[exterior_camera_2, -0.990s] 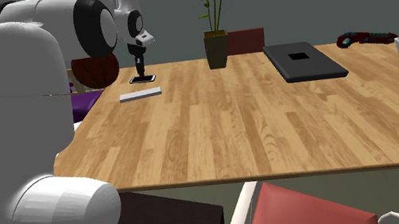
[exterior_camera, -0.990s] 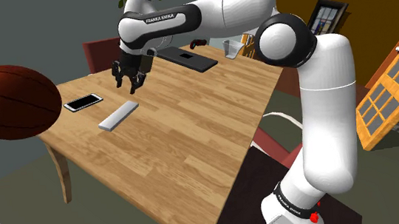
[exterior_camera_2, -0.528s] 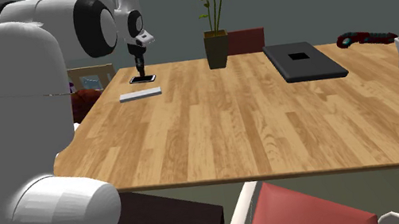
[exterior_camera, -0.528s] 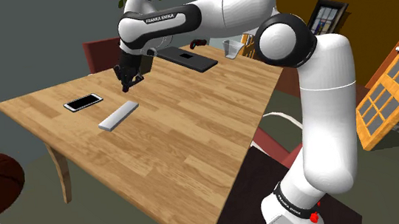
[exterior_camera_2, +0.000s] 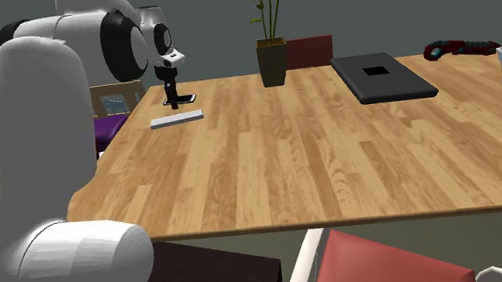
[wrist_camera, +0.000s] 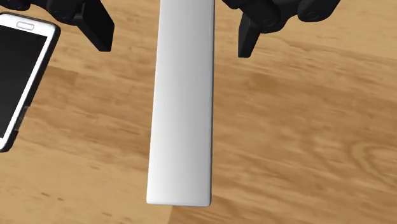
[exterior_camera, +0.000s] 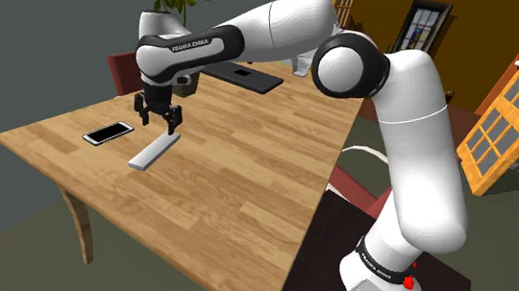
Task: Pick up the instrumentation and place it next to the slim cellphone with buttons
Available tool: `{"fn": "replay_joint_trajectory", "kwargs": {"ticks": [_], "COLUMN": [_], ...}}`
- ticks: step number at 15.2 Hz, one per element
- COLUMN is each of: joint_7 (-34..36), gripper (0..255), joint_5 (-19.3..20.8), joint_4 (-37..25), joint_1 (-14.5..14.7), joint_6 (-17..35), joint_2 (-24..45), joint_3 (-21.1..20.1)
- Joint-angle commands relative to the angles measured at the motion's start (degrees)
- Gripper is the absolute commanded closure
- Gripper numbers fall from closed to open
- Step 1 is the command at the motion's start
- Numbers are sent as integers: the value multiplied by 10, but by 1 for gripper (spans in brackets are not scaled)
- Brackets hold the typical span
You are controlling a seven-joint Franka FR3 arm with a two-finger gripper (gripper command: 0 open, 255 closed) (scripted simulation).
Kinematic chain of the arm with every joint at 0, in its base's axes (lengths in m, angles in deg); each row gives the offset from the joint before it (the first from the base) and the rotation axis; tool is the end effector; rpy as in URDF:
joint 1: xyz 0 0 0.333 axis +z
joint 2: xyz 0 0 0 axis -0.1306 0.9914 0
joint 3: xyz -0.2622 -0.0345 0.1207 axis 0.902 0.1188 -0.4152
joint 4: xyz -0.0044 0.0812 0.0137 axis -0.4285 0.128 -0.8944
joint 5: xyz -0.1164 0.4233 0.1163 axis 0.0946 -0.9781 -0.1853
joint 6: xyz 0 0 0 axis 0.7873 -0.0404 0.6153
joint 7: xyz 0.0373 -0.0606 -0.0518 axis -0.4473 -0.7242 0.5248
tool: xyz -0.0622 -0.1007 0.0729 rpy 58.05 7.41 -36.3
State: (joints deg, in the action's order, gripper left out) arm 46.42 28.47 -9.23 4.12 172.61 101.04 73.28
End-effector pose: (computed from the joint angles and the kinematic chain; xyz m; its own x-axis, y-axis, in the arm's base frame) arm 0.7423 0.2228 0.2864 0.4368 -0.8992 -0.0252 -0.8980 -0.4343 -0.0703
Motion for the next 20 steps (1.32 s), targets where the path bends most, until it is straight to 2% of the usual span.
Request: {"fn": "replay_joint_trajectory", "kwargs": {"ticks": [1,9,17,18,20], "joint_7": [19,23,23,23,23], "gripper": [0,0,0,255,255], "joint_5": [26,31,31,31,31], "joint_4": [-36,-22,-22,-22,-22], "joint_1": [25,28,28,28,28], "joint_6": [-23,17,17,17,17], "joint_2": [41,70,70,70,70], "joint_3": [8,11,11,11,11]}}
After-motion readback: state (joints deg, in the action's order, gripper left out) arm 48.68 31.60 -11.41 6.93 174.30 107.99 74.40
